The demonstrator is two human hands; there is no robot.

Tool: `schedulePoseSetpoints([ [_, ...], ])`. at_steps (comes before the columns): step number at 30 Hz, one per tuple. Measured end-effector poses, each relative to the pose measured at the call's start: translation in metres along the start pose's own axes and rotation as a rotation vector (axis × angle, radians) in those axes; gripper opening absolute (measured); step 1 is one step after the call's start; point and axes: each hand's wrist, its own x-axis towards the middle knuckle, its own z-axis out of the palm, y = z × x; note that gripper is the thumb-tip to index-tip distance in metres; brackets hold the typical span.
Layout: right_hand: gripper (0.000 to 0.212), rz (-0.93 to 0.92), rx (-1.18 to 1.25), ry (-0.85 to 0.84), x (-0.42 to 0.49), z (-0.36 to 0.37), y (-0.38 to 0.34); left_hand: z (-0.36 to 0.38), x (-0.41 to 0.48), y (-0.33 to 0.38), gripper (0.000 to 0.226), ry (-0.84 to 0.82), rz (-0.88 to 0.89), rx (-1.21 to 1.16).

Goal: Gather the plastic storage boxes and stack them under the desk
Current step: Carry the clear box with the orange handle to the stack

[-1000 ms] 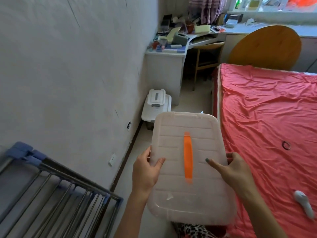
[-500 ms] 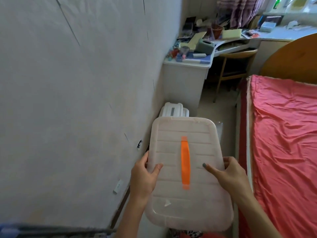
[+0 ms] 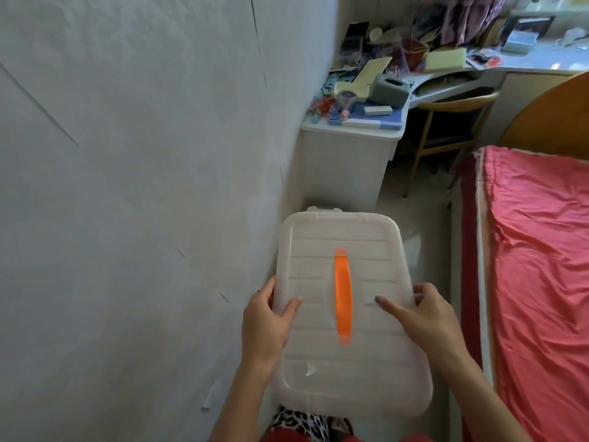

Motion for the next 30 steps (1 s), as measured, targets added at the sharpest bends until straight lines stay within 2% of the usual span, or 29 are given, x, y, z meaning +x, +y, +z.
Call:
schedulePoseSetpoints([
  [17, 0.08, 0.136, -0.04, 0.106, 0.234, 0.06, -0.097, 0.053, 0.278, 0.023, 0.068, -0.135, -0.03, 0.009],
  [23, 0.074, 0.179, -0.029, 0.098, 0.296, 0.084, -0.117, 0.071, 0.353, 0.017, 0.053, -0.187, -0.046, 0.077],
  [30, 0.057, 0.184, 0.032, 0.05, 0.358, 0.104, -0.124, 0.1, 0.413, 0.001, 0.056, -0.191, -0.095, 0.099],
])
